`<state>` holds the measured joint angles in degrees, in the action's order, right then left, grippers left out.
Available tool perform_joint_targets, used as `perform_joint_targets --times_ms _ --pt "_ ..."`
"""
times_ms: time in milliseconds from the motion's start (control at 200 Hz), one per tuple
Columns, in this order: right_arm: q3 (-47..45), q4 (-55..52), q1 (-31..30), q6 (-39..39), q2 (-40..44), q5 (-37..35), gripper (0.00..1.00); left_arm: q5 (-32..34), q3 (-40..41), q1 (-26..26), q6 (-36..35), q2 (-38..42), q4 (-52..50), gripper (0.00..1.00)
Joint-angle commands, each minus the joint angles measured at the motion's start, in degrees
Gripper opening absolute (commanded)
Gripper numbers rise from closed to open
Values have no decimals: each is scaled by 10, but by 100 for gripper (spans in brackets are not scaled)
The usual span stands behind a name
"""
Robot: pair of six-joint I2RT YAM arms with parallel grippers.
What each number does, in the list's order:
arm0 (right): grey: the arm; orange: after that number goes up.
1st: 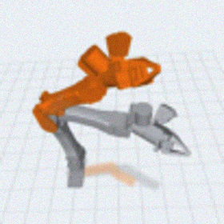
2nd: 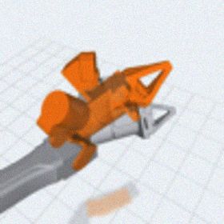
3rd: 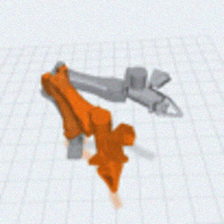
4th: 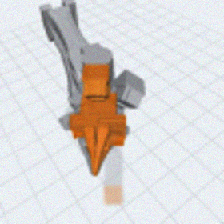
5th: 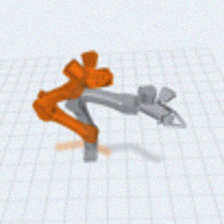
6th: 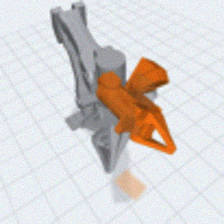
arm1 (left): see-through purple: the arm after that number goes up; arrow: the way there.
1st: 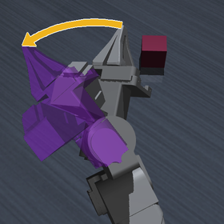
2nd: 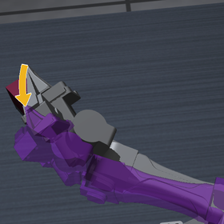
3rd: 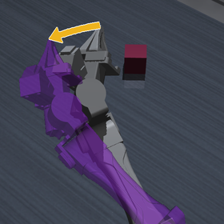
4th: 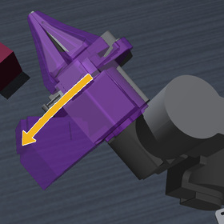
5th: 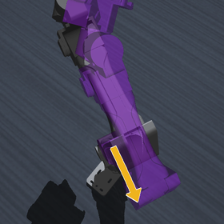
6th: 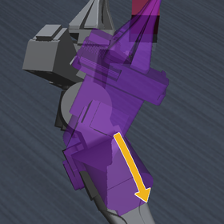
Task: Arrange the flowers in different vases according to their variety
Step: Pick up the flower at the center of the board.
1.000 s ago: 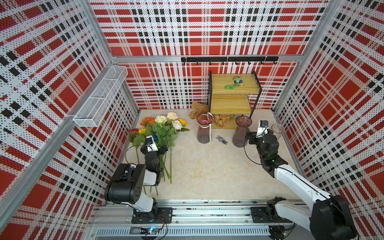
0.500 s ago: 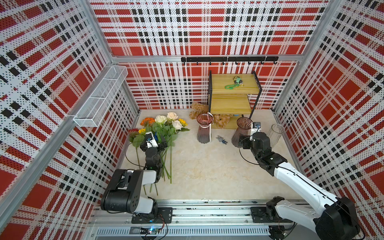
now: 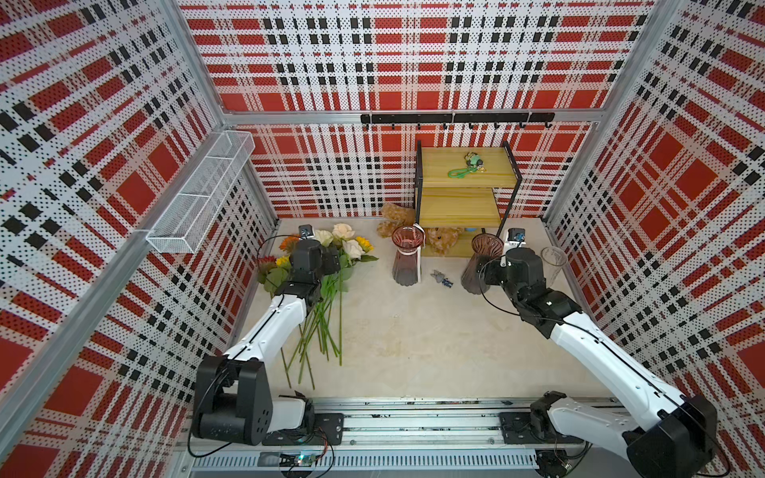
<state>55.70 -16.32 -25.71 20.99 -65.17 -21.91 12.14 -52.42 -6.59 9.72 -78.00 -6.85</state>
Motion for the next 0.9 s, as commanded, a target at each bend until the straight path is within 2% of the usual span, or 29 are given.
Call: perform_joint_targets --times_ms 0,115,215,561,897 --pt "14 -29 -2 3 -16 -8 100 -97 -10 -4 36 -22 -170 77" --pt "19 -27 1 4 -25 -6 100 -153 -10 -13 53 -54 -190 65" --pt "24 -30 6 10 -32 -3 100 -171 -10 -23 59 -83 -191 61" --pt "16 -38 17 13 -27 3 100 -142 -17 -28 61 -138 -203 59" --pt "14 -41 22 12 -31 9 100 -124 -28 -28 62 -180 -206 46"
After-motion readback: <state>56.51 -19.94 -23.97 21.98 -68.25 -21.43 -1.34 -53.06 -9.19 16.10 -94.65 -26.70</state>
